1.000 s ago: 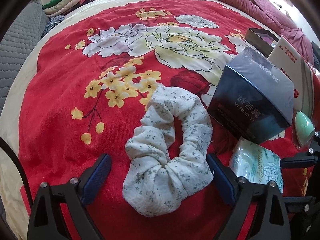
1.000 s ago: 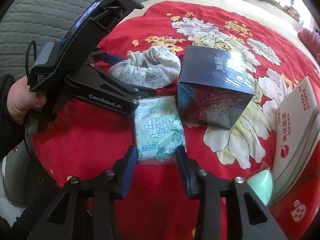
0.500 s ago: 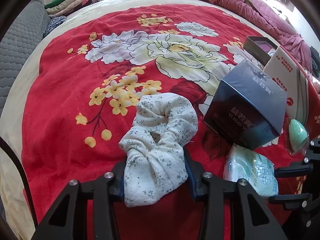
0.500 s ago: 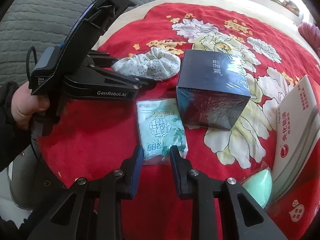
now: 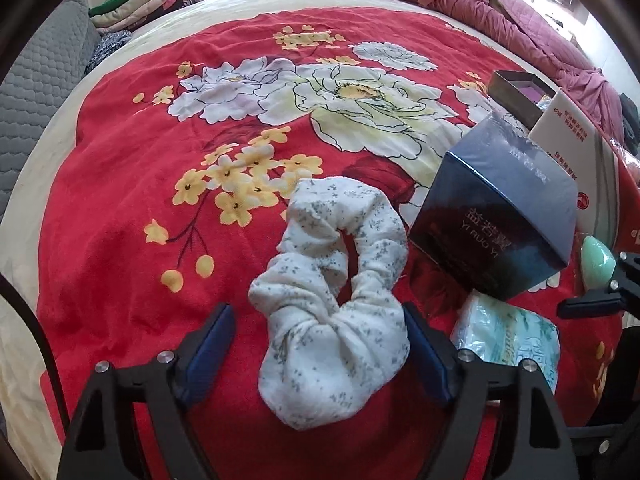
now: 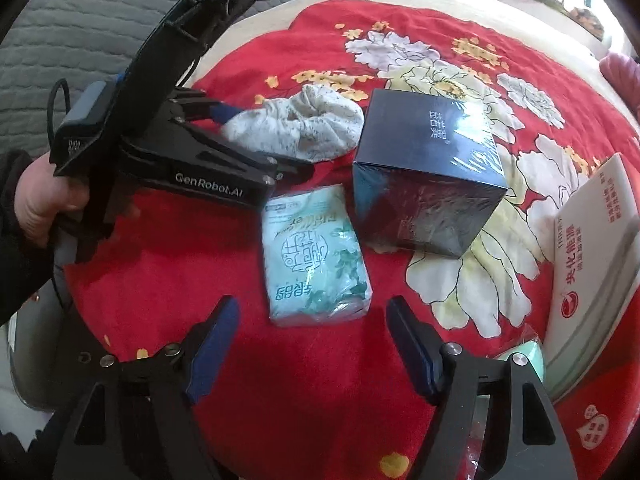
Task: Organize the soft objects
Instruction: 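Close the left gripper on the scrunchie while the right gripper closes on the tissue pack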
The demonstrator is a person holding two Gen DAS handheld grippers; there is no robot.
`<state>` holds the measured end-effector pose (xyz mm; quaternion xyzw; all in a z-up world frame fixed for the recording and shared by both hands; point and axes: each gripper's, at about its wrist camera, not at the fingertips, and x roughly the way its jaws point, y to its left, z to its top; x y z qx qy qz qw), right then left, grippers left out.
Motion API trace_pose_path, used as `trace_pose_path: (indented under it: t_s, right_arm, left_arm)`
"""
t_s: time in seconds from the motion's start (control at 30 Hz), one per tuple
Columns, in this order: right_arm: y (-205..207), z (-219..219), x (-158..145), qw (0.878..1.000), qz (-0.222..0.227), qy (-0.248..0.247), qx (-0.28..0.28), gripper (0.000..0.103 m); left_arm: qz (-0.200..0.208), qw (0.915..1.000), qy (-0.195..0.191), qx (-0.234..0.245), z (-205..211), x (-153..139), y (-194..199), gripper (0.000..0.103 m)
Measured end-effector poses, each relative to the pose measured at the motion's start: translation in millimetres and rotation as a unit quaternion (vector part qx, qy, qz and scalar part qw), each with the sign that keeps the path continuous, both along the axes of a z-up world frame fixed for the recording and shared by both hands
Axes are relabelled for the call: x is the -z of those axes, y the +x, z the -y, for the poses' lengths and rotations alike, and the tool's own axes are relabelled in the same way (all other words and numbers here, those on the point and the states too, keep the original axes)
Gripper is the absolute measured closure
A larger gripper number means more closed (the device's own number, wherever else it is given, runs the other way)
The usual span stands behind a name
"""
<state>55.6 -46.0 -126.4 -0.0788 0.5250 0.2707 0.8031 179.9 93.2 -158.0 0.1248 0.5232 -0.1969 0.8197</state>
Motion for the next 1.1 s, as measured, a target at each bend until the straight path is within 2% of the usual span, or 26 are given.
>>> trace_pose_path:
  t_s: [0.1,0.3,0.53,0.57,0.6,0.63,0.7,0.87,1.1]
  right_arm:
    - [4,1,-2,1.0,0.01,-0.002,0.005,0.026]
    - [11,-3,7,1.0,0.0,-0.004,0.0,0.026]
    - [11,-7,16,0.999,-0.007,-0.031,-0.006,0.026]
    - [11,-5,15,1.0,-0.007,-0.027,-0.003,0.031]
    - [11,-4,14,1.0,-0.007,-0.024,0.0,0.045]
    - [12,-3,14,1.0,-0.01,-0.021,0.002,0.048]
    - [13,-3,14,1.0,-0.012,-0.019,0.003,0.049]
    - [13,-2,10,1.0,-0.011,-0.012,0.005,0.05]
    - [11,1,-2,1.0,-0.008,0.006,0.006,0.052]
  left_arm:
    - [0.001,1.0,-0.002,0.0,-1,1,1,0.018]
    - [0.008,0.9999,0.007,0.005,2,4,3,0.013]
    - [0.011,0.9999,0.008,0.003,3,7,6,0.012]
    - [0.01,0.9999,0.006,0.003,3,7,6,0.013]
    - [0.01,0.9999,0.005,0.003,3,6,6,0.014]
    - [0.01,0.9999,0.005,0.003,3,6,6,0.017]
    - [0.01,0.9999,0.005,0.003,2,5,6,0.023]
    - [0.012,0.9999,0.0,0.002,1,-2,6,0.046]
    - [0.007,0.9999,-0.01,0.0,-2,-10,5,0.064]
